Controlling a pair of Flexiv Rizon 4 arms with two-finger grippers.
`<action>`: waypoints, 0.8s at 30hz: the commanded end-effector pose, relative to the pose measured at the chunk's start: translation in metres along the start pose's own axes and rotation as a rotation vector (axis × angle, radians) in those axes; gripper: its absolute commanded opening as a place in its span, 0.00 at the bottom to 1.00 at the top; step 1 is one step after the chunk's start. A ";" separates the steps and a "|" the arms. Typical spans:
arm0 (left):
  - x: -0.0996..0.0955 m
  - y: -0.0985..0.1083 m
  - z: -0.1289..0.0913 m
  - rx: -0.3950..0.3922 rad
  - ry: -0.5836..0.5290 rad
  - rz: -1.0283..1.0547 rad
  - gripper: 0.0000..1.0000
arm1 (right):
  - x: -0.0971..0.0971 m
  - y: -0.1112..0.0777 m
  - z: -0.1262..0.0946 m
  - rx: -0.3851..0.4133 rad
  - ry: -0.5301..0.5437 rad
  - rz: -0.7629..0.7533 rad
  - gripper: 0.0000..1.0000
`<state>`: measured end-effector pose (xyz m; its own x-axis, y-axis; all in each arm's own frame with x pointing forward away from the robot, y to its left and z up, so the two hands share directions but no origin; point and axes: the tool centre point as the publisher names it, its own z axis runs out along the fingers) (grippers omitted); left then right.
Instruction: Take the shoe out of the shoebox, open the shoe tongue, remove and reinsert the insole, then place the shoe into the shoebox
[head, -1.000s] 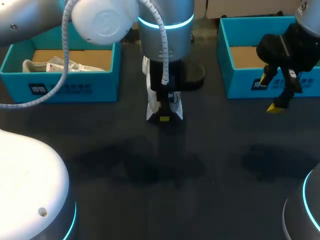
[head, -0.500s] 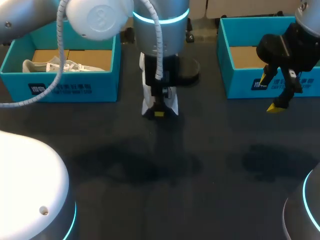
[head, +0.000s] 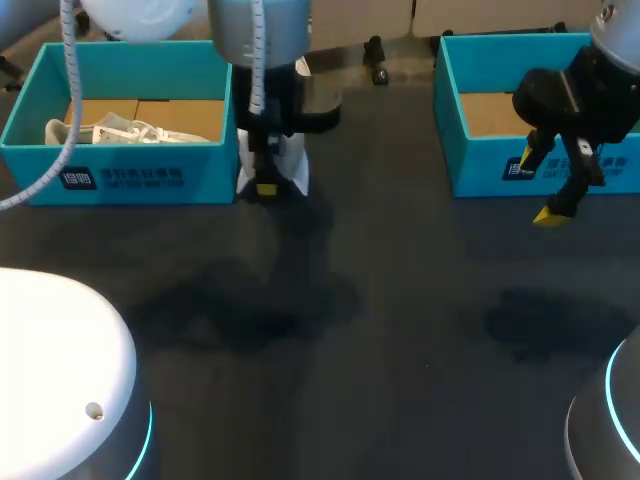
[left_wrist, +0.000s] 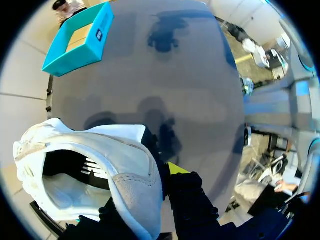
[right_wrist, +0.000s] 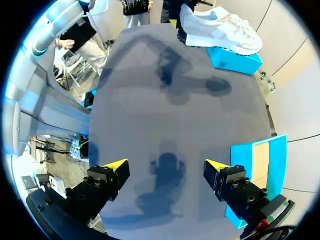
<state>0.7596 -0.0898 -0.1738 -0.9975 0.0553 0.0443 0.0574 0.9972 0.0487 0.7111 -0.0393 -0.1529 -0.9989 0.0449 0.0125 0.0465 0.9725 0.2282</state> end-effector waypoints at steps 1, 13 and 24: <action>-0.013 0.017 -0.001 0.004 0.012 0.016 0.00 | -0.002 0.001 0.001 0.004 0.003 0.002 1.00; -0.055 0.075 -0.004 -0.006 0.001 -0.026 0.00 | -0.002 0.001 0.001 0.004 0.003 0.002 1.00; -0.088 0.138 -0.006 -0.012 -0.021 0.006 0.00 | -0.002 0.001 0.001 0.004 0.003 0.002 1.00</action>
<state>0.8479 0.0220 -0.1658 -0.9963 0.0827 0.0239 0.0845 0.9925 0.0879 0.7112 -0.0392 -0.1529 -0.9989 0.0447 0.0124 0.0463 0.9725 0.2283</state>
